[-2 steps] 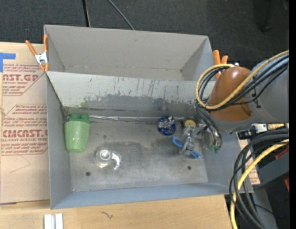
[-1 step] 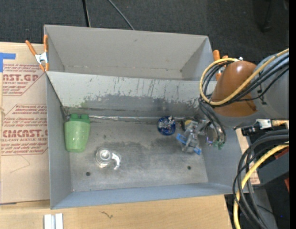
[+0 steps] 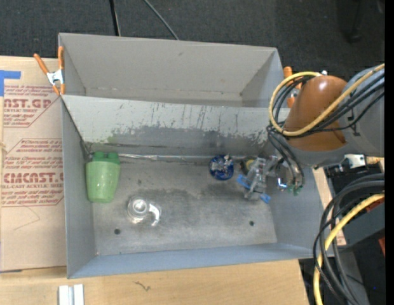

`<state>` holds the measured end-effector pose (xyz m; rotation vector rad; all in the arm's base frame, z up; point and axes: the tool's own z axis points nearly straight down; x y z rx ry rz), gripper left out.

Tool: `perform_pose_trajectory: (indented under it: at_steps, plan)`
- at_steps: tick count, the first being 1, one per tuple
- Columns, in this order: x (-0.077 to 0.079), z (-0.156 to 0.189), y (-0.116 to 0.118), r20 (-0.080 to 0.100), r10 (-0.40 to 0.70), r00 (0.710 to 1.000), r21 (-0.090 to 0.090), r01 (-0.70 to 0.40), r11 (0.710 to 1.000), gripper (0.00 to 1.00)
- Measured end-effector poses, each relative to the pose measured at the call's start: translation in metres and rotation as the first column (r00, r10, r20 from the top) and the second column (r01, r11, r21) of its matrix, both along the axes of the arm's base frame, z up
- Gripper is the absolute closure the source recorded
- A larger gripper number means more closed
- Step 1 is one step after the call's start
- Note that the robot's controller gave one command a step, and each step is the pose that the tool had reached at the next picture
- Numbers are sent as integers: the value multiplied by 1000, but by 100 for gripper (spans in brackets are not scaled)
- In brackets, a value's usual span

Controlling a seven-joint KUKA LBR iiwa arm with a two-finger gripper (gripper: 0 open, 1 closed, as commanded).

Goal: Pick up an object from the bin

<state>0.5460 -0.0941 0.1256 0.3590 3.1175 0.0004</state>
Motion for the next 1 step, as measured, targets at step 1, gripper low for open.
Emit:
perform_pose_trajectory:
  at_steps: [1]
  plan:
    - [2,49,1,4,1,1000,0,-1,1000,100]
